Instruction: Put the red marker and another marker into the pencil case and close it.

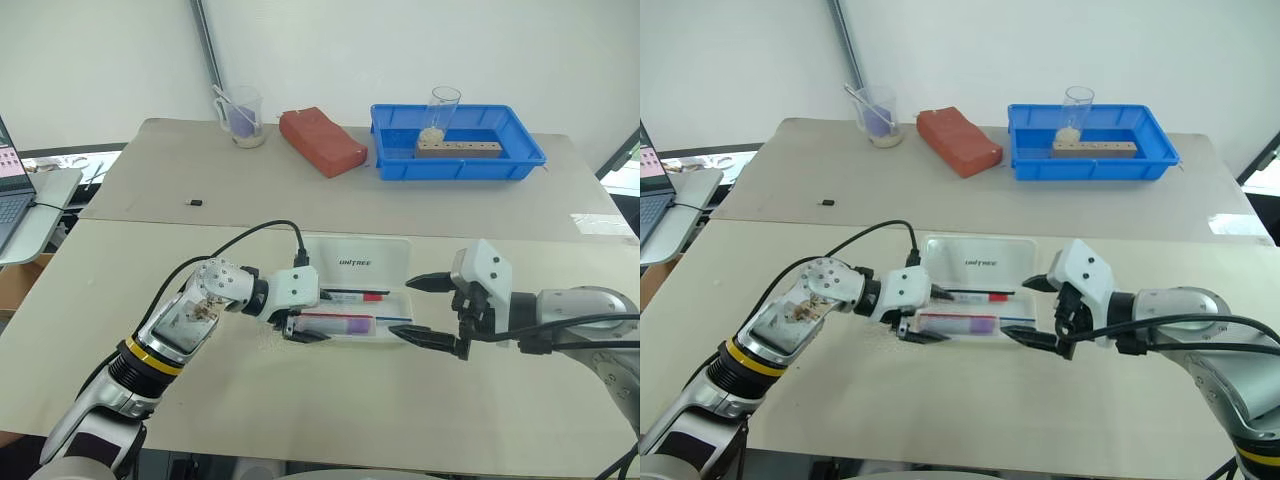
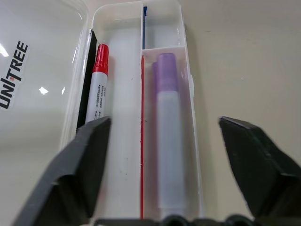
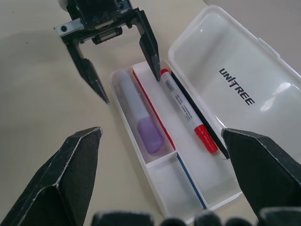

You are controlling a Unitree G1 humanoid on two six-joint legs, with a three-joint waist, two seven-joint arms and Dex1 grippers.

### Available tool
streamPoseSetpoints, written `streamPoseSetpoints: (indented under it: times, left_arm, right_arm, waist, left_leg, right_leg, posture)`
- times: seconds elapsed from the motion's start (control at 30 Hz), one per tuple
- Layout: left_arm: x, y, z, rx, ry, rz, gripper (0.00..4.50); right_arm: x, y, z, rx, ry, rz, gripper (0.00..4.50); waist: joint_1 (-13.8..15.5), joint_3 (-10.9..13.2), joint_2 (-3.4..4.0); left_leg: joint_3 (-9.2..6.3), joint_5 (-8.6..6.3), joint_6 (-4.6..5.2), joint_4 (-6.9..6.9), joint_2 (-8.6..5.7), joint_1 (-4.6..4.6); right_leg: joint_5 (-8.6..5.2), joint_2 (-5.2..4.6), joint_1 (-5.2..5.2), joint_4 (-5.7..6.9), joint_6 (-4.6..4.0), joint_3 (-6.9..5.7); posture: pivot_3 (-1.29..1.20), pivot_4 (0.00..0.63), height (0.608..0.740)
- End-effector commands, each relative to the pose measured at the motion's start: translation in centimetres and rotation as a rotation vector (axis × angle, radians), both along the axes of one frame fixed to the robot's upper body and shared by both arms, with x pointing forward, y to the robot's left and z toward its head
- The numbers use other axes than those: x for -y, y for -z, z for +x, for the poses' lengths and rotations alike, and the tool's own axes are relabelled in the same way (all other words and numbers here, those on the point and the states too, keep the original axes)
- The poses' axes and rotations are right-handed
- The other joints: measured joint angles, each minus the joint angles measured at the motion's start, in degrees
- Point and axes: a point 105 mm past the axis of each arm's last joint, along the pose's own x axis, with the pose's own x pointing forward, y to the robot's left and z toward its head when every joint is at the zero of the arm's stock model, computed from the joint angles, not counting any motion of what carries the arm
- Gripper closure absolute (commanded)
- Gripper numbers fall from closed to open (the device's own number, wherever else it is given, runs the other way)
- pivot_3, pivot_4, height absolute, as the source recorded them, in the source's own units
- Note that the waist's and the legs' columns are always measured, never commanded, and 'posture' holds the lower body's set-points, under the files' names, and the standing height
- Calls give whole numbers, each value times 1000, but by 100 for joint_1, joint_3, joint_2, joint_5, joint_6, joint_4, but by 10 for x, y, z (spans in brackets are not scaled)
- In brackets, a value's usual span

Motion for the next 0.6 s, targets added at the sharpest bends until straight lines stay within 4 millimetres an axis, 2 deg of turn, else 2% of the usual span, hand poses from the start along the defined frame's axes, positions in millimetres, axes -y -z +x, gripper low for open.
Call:
streamPoseSetpoints:
  times: [0.03,0.17,0.27,0.33,0.4,0.5,0.6]
  left_arm:
    - [0,-17,-3,34,7,-33,29]
    - [-17,-35,-12,7,20,-34,29]
    - [-39,-56,-7,19,9,-17,29]
    - [-43,-80,1,53,-2,-63,29]
    - [-41,-97,3,76,13,-109,29]
    - [-17,-122,-4,126,100,-236,29]
    - [6,-132,-19,160,206,-312,29]
  right_arm:
    - [3,-11,4,56,5,-6,0]
    - [19,-8,11,58,49,-44,0]
    - [41,-6,19,58,107,-84,0]
    - [61,-1,26,52,157,-126,0]
    - [76,4,30,46,182,-162,0]
    - [96,17,34,6,208,-208,0]
    - [111,28,37,-32,219,-243,0]
  waist:
    - [-1,0,0]
    - [-8,0,1]
    - [-5,1,1]
    - [41,1,3]
    - [81,3,0]
    - [105,2,3]
    - [99,6,9]
  left_leg:
    - [0,0,0,0,0,0]
    - [0,0,0,0,0,0]
    - [0,0,0,-2,1,4]
    - [1,0,0,0,-1,4]
    - [1,0,0,8,-1,6]
    - [5,-1,1,13,-4,6]
    - [5,-9,14,32,-2,4]
  right_leg:
    - [0,0,0,0,0,0]
    - [0,0,-1,1,0,0]
    - [-1,0,-1,1,0,-1]
    - [-5,-3,2,1,9,-4]
    - [-21,-4,-1,-4,36,-10]
    - [-22,-9,6,-12,39,-8]
    - [-20,-6,29,-10,35,-7]
  posture:
    - [0,150,740]
    - [0,150,740]
    - [0,150,740]
    - [0,150,740]
    - [0,150,740]
    - [0,150,740]
    - [0,150,740]
